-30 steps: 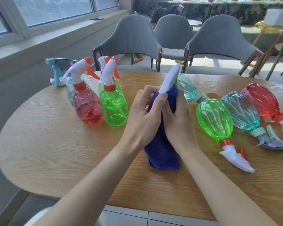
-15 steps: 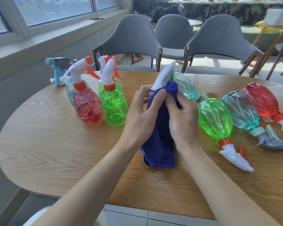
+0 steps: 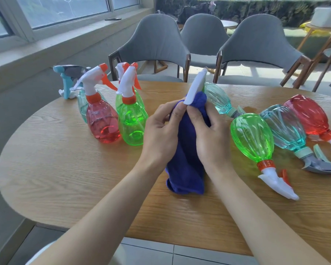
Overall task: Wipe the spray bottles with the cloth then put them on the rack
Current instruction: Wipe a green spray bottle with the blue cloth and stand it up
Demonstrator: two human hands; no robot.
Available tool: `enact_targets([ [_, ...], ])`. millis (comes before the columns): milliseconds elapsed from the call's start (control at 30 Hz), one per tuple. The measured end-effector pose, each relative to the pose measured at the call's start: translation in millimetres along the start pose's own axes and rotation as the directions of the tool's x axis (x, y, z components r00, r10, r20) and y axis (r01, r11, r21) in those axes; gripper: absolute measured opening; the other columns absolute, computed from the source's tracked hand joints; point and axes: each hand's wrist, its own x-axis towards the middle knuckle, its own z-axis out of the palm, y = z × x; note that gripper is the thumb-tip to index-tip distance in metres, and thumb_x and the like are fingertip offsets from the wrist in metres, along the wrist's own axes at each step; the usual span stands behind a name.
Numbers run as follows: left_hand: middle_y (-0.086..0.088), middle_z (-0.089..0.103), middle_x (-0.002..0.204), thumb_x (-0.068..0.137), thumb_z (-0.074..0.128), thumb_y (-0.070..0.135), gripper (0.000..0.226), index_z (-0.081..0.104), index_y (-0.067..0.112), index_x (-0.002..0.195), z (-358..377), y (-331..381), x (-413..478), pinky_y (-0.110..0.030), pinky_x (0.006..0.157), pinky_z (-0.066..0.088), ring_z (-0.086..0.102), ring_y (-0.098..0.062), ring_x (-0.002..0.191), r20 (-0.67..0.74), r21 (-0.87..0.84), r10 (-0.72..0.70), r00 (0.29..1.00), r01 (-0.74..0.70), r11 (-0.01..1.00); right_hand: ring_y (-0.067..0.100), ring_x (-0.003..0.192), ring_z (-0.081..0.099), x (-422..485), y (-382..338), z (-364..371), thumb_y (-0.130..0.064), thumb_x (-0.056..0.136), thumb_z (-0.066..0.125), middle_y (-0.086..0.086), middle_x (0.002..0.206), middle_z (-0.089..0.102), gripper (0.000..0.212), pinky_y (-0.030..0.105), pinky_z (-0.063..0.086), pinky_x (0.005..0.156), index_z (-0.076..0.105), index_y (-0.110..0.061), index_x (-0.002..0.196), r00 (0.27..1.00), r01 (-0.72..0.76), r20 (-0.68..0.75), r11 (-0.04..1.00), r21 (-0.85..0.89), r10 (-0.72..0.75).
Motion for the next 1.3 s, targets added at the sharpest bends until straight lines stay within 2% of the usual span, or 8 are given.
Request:
enact_targets([
  [133,-0.009,0.082,0.107,0.101,0.073,0.016,0.018,0.081,0.007,0.115,0,6,2,-0.028,0.091,0.059,0.074,-0.013,0.098,-0.034,-0.12,-0.052,0.998,0.048,0.992,0.006,0.1,0.068,-2,0,0,-0.026,0.106,0.065,-0.013,0.102,0.076,0.012,0.024,0.05,0.091,0.073,-0.031,0.114,1.0,-0.016,0.006,0.999,0.03,0.016],
  [300,-0.013,0.082,0.108,0.089,0.084,0.018,0.02,0.084,0.008,0.107,-5,9,5,-0.036,0.1,0.061,0.076,-0.023,0.104,0.002,-0.238,-0.178,0.984,0.173,0.956,0.008,0.103,0.066,1,5,-5,-0.024,0.108,0.06,-0.009,0.107,0.074,0.015,0.031,0.05,0.096,0.072,-0.024,0.117,0.998,-0.054,0.047,0.997,0.054,0.051],
  [433,-0.013,0.079,0.105,0.09,0.087,0.022,0.027,0.078,0.009,0.112,-6,7,7,-0.032,0.086,0.061,0.075,-0.022,0.094,0.028,-0.121,-0.157,0.987,0.16,0.98,0.01,0.105,0.069,8,5,-12,-0.015,0.111,0.054,-0.011,0.105,0.077,0.022,0.033,0.052,0.098,0.074,-0.024,0.113,0.99,-0.109,0.104,0.98,0.164,0.093],
  [533,0.002,0.069,0.14,0.091,0.081,0.039,0.054,0.067,0.03,0.143,-7,2,11,-0.039,0.106,0.057,0.071,-0.022,0.122,0.146,-0.039,-0.147,0.978,0.154,0.987,0.019,0.114,0.072,11,6,-13,-0.018,0.108,0.052,-0.004,0.113,0.079,0.026,0.041,0.053,0.106,0.075,-0.027,0.114,0.983,-0.146,0.141,0.959,0.244,0.114],
  [633,-0.002,0.063,0.152,0.101,0.069,0.034,0.048,0.066,0.023,0.147,-11,-1,14,-0.047,0.123,0.042,0.058,-0.021,0.142,0.289,-0.068,-0.13,0.948,0.156,0.985,0.022,0.116,0.071,10,7,-13,-0.018,0.109,0.05,-0.002,0.115,0.078,0.026,0.042,0.053,0.106,0.074,-0.028,0.116,0.984,-0.135,0.152,0.956,0.26,0.098],
  [1067,-0.003,0.08,0.112,0.104,0.071,0.024,0.019,0.084,0.014,0.115,-7,-1,13,-0.047,0.107,0.055,0.073,-0.017,0.11,-0.034,0.073,-0.02,0.999,0.022,0.997,-0.006,0.099,0.066,2,-1,-8,-0.025,0.101,0.073,-0.016,0.104,0.073,0.014,0.008,0.044,0.086,0.064,-0.028,0.112,0.996,0.008,0.086,1.0,-0.014,-0.006],
  [1200,-0.006,0.081,0.112,0.104,0.071,0.024,0.02,0.08,0.012,0.118,-8,0,10,-0.038,0.1,0.059,0.074,-0.018,0.107,-0.005,0.059,-0.046,0.999,0.046,0.997,-0.006,0.095,0.066,5,-1,-9,-0.027,0.104,0.068,-0.023,0.097,0.073,0.007,0.009,0.045,0.085,0.066,-0.034,0.105,0.993,-0.015,0.118,1.0,0.006,0.014],
  [1300,-0.003,0.069,0.138,0.105,0.065,0.04,0.04,0.068,0.026,0.142,-8,2,11,-0.039,0.112,0.052,0.067,-0.015,0.125,0.147,0.072,-0.101,0.984,0.091,0.993,0.006,0.112,0.07,8,0,-13,-0.025,0.109,0.059,-0.008,0.114,0.077,0.015,0.019,0.05,0.096,0.069,-0.031,0.117,0.982,-0.066,0.181,0.994,0.085,0.05],
])
